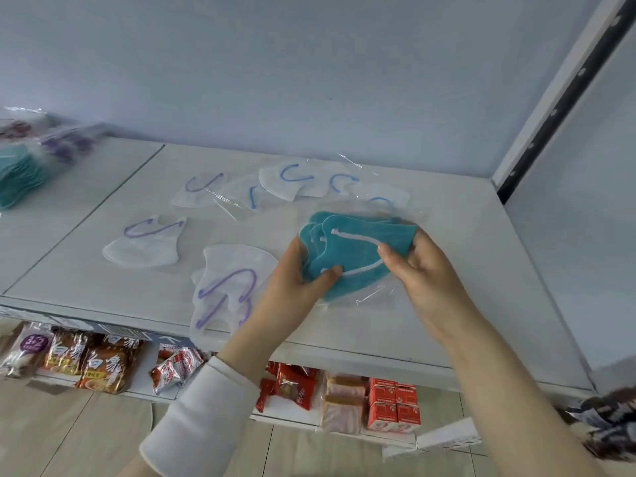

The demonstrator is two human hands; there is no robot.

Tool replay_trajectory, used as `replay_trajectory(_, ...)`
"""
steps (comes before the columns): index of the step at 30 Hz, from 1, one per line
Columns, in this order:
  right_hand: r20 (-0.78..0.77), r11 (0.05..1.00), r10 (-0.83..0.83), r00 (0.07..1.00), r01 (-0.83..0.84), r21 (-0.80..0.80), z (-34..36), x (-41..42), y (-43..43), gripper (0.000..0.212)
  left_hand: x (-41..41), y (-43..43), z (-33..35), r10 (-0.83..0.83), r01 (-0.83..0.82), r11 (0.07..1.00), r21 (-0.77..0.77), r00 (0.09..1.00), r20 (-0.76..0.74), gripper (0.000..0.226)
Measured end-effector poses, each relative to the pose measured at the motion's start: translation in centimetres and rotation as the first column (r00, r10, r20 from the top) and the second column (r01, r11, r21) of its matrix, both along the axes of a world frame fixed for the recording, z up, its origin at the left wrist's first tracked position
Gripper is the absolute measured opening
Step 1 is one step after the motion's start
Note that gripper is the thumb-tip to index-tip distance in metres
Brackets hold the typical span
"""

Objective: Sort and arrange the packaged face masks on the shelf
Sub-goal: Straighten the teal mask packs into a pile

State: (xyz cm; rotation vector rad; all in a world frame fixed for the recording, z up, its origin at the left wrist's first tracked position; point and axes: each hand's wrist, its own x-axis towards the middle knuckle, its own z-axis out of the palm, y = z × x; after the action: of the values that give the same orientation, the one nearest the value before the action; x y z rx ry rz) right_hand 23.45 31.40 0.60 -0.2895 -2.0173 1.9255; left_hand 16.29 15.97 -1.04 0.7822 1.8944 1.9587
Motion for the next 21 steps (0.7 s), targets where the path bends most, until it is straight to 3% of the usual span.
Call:
replay_trajectory(2, -0.064, 0.999, -0.043, 0.997, 0.041, -0.026, -1.0, 0.1, -0.8, 0.023, 0.2, 0.1, -0.4, 0.08, -0.086, 0.995, -0.06, 0.992, -0.094, 0.05)
replay_trajectory(5, -0.128, 0.998, -0.05, 0.991, 0.044, -0.046, -1.5, 0.0, -1.5, 0.028, 1.0, 0.3, -0.5, 0.131, -0.132, 0.991, -0.005, 0.983, -0.125, 0.065)
replay_trajectory(11, -0.228, 0.993, -0.066, 0.971, 0.088, 0.084, -2.0, 0.4, -2.2, 0.033, 1.6, 1.0, -1.3, 0.232, -0.231, 0.973, 0.029, 0.955, -0.186, 0.039)
replay_trajectory(14, -0.231, 0.981, -0.045, 0.972, 0.087, 0.173, -2.4, 0.6, -2.0, 0.038, 1.7, 1.1, -1.1, 0.244, -0.244, 0.969, 0.028, 0.948, -0.206, 0.037)
replay_trajectory(17, -0.204, 0.984, -0.088, 0.975, 0.117, 0.136, -2.7, 0.6, -1.7, 0.034, 1.7, 0.4, -1.4, 0.172, -0.205, 0.972, -0.114, 0.954, -0.244, 0.038)
replay_trajectory(19, -0.202, 0.983, -0.158, 0.967, 0.174, 0.063, -2.9, 0.6, -1.4, 0.032, 1.1, -1.4, -2.0, 0.211, -0.299, 0.922, -0.247, 0.921, -0.329, 0.052)
replay_trajectory(21, -0.196, 0.974, -0.209, 0.958, 0.222, 0.048, -2.5, 0.5, -1.0, 0.033, 0.2, -4.0, -2.4, 0.291, -0.453, 0.825, -0.337, 0.852, -0.434, 0.047)
